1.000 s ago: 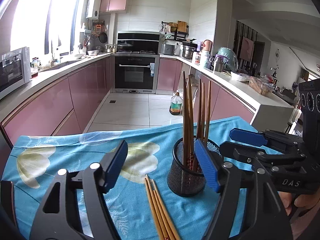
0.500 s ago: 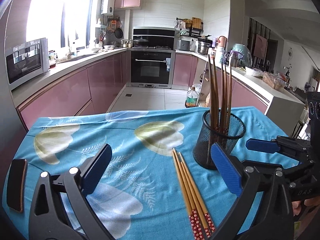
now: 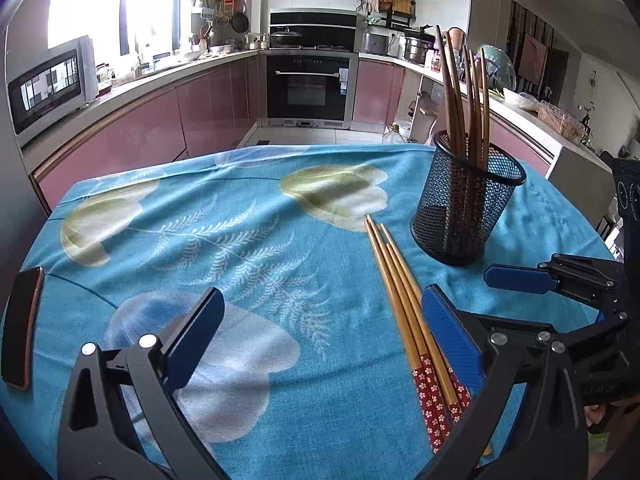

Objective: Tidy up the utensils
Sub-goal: 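Move both grippers back over the remaining chopstick pile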

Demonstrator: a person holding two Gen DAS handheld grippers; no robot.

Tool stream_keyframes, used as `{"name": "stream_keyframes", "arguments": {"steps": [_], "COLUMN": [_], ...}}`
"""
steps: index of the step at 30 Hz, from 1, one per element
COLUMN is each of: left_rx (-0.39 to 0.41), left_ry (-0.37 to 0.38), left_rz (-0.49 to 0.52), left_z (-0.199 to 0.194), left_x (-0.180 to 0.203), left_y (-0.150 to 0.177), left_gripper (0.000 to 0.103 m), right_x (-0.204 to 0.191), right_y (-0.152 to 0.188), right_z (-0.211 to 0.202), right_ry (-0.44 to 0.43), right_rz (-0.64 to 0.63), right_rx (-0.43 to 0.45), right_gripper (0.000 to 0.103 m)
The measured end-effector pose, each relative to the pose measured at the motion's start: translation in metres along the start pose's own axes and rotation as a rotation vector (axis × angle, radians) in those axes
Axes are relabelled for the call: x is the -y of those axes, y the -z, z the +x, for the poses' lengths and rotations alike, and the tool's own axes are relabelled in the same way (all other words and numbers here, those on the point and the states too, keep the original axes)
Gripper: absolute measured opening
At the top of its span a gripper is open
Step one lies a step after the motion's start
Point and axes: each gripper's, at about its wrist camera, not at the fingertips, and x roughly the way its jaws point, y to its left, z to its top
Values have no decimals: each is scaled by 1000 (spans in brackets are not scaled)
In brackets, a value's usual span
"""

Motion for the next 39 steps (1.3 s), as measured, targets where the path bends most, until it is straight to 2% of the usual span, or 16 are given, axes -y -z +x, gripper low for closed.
{"name": "stream_keyframes", "arguments": {"steps": [10, 21, 31, 39], "left_rx": [-73, -121, -146, -147], "left_ry": [-6, 20, 21, 43], "left_rz": [26, 54, 57, 60], "left_z": [20, 32, 36, 35], "left_x": [4, 8, 6, 4], "left_y": [8, 12, 14, 15], "left_gripper": [93, 90, 86, 85], "right_x": [3, 4, -3, -3], "right_y": [3, 3, 3, 3], "right_z": [7, 16, 28, 32], "right_ry": [17, 28, 41, 65], "right_rz": [7, 5, -27, -54], "right_rx": [-18, -42, -80, -99], "right_gripper": [55, 46, 41, 41]}}
